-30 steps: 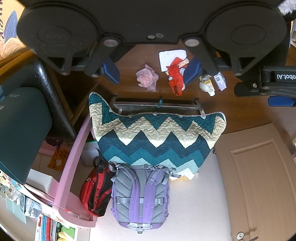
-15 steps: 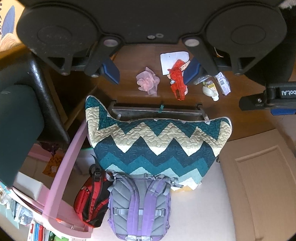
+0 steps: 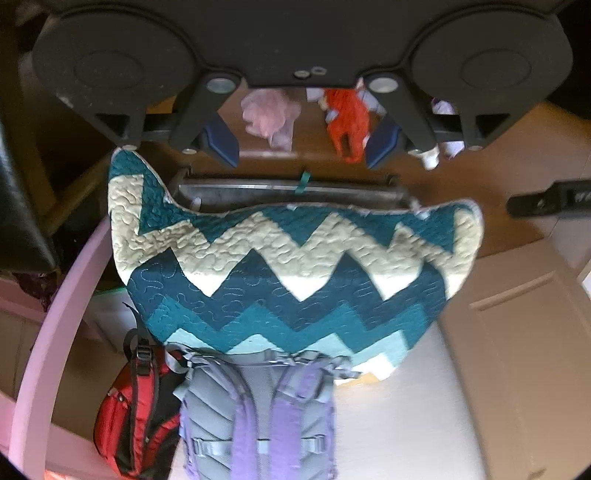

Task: Collect trash
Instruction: 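Lower right tool onto pink mesh scrunchie while left tool grasps red plastic bag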

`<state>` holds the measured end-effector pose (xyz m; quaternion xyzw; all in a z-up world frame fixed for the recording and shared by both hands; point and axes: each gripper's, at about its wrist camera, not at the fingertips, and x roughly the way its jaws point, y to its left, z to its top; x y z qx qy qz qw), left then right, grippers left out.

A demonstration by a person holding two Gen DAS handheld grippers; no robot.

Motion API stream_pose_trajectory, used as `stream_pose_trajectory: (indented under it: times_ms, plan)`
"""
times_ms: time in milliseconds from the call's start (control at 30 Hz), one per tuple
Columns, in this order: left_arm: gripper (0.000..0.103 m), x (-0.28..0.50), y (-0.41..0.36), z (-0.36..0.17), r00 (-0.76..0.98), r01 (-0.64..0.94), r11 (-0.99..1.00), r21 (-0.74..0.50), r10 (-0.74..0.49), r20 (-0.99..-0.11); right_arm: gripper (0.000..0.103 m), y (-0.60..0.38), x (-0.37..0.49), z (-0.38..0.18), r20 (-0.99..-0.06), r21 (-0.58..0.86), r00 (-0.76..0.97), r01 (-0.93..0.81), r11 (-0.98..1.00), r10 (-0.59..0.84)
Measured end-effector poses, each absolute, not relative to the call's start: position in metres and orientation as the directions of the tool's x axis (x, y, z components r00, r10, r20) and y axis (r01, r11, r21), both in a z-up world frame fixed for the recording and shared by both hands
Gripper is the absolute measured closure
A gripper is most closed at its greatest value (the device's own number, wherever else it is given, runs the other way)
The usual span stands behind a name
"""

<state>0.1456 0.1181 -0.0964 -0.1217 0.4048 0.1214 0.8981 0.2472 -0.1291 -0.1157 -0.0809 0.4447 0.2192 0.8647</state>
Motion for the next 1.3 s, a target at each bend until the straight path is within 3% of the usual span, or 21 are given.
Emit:
stream_pose_trajectory:
  times_ms: [567,1067,1300]
  plan:
    - [0.000,0.263,0.149,-0.273,0.433,-0.412,0.885,-0.217,-0.019,-0.901,0.028,-0.121,0.369,-0.338,-0.944,0.100,0.254,-0.382,0.919,0.208]
    - [0.001,0.318,0.125,-0.463,0.203,-0.392,0.913,-0.117,-0.038,-0.978,0.028,-0.122,0.404,-0.492,-0.987,0.095,0.094,-0.291,0.952,0.127]
    - [0.022,0.311,0.123,-0.505,0.118,-0.407,0.904,-0.129,-0.088,-0.989,0.031,-0.115,0.403,-0.519,-0.993,0.082,0.062,-0.280,0.956,0.103]
